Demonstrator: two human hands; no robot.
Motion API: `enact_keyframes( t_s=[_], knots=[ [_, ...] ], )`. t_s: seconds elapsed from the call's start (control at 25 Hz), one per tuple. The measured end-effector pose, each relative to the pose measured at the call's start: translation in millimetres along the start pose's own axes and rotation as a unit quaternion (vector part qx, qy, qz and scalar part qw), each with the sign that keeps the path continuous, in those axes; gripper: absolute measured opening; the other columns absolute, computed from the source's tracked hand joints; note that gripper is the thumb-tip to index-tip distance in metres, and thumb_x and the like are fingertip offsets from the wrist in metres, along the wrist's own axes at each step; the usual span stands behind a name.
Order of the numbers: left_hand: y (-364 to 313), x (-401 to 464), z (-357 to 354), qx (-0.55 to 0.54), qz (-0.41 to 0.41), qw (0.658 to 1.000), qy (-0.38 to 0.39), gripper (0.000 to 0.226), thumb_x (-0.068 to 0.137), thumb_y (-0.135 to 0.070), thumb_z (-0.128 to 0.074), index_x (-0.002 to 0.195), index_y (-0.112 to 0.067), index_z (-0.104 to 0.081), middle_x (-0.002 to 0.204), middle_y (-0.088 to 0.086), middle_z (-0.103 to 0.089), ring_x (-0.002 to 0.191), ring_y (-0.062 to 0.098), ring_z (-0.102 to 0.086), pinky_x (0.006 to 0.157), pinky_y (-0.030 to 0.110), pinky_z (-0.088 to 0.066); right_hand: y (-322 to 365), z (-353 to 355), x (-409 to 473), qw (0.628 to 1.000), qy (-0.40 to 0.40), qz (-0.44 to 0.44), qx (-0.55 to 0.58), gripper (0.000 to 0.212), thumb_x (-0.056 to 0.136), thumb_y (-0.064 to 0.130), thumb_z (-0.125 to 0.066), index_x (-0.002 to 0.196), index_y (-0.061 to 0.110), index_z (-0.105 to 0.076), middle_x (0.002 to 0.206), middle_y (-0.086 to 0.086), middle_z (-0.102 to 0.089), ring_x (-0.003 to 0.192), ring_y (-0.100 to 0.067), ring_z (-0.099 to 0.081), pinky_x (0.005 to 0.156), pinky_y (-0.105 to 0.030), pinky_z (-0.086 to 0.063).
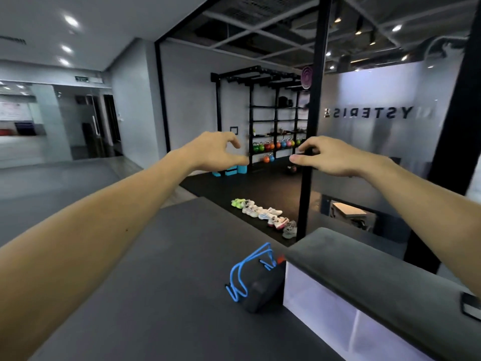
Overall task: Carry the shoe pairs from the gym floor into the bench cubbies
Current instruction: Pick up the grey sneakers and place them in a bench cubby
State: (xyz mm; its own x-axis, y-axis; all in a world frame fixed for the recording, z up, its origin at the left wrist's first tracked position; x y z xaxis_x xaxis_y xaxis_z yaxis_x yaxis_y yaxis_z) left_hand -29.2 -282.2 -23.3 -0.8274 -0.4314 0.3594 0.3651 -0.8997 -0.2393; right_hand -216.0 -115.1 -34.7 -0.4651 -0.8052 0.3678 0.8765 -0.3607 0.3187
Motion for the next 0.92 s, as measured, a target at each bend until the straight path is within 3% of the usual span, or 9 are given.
enact_keyframes(
  t_s=[0.4, 0.72, 0.92],
  knots=[
    [162.0, 195.5, -17.6, 0.003, 0.047, 0.999, 0.002, 0.054, 0.087, -0.054, -0.058, 0.131, -0.024, -0.051, 0.135, 0.006, -0.052, 0.124, 0.022, -0.047, 0.087, 0.026, -0.032, -7.7, -92.7, 276.0, 1.0, 0.029, 0.013, 0.002, 0.061, 0.083, 0.061, -0.056, 0.127, 0.018, -0.053, 0.131, -0.003, -0.053, 0.114, -0.02, -0.05, 0.095, -0.034, -0.041],
    [325.6, 336.7, -34.2, 0.02, 0.02, 1.0, 0.004, 0.055, 0.086, -0.059, -0.056, 0.129, -0.024, -0.054, 0.135, 0.005, -0.053, 0.124, 0.022, -0.047, 0.093, 0.03, -0.035, 0.5, -187.7, 457.0, 1.0, 0.025, -0.003, -0.002, 0.06, 0.084, 0.057, -0.057, 0.128, 0.017, -0.052, 0.128, -0.006, -0.053, 0.102, -0.017, -0.049, 0.085, -0.03, -0.038],
    [407.7, 430.3, -40.1, 0.009, -0.006, 1.0, 0.019, 0.056, 0.087, -0.057, -0.056, 0.13, -0.021, -0.053, 0.132, 0.005, -0.054, 0.12, 0.021, -0.049, 0.087, 0.027, -0.034, -0.6, -226.5, 562.4, 0.999, 0.028, -0.04, 0.007, 0.059, 0.083, 0.057, -0.059, 0.126, 0.017, -0.053, 0.133, -0.005, -0.051, 0.119, -0.021, -0.049, 0.097, -0.032, -0.039]
  ],
)
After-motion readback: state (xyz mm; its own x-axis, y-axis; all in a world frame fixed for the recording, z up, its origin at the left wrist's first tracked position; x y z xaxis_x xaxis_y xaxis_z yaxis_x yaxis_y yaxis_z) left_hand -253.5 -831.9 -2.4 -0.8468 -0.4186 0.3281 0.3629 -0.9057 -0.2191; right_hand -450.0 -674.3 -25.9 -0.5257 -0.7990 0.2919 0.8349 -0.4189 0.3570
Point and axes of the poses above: each hand's wrist, its own x-axis towards the middle knuckle, its own z-axis out of the back of the hand, y = z × x, the point moved 3 cm from there along x, towards the middle knuckle
